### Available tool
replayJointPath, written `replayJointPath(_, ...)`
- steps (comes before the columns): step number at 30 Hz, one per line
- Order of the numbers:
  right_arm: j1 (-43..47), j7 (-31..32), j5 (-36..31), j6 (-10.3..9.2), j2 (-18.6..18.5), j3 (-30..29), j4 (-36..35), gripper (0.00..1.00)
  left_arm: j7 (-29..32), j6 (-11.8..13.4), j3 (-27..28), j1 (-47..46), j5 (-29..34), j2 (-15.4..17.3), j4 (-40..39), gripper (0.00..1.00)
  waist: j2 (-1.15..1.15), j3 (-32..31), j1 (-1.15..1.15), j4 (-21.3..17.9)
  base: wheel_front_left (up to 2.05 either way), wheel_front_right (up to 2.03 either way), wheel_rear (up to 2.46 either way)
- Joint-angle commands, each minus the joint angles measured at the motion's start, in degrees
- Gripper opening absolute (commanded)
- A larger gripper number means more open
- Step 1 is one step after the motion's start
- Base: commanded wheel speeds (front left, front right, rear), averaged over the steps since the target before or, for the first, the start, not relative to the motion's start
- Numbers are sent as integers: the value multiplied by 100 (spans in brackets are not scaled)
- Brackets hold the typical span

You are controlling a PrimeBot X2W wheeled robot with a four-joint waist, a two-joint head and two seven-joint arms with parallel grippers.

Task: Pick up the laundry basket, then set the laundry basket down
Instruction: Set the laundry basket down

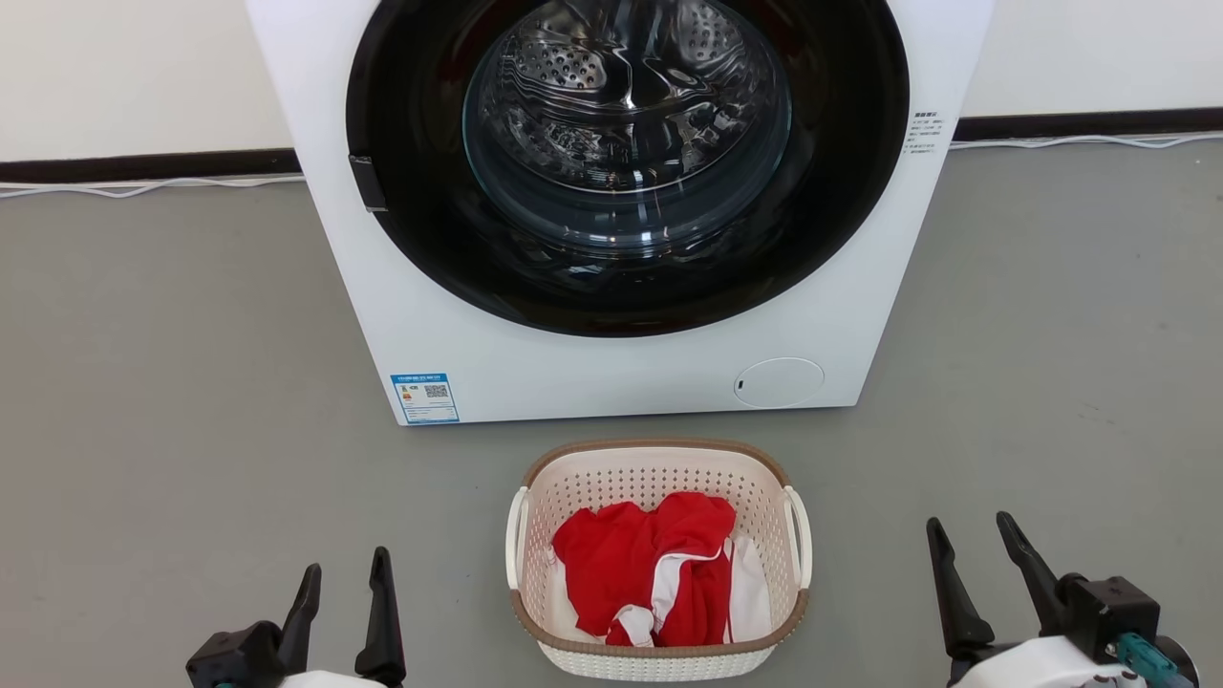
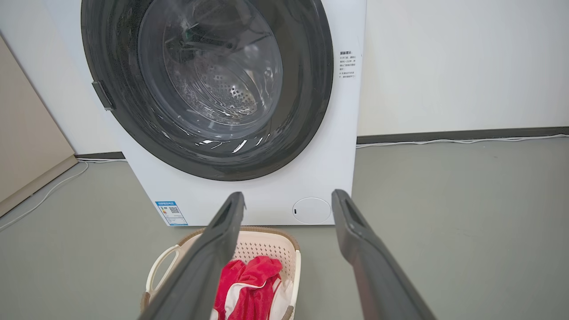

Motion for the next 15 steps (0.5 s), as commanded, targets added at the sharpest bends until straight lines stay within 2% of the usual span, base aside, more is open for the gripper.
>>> replayJointPath(1,-50,32,-40,35,-29,103,-189,100,-35,11,206,-76,-10,5,-168,100,0,3,0,-3,0,0,0)
replayJointPath(15,3,96,-110,35,22,82,-261,100,-35,9,215,-52,-17,-4,-157,100,0,-17,0,2,0,0,0)
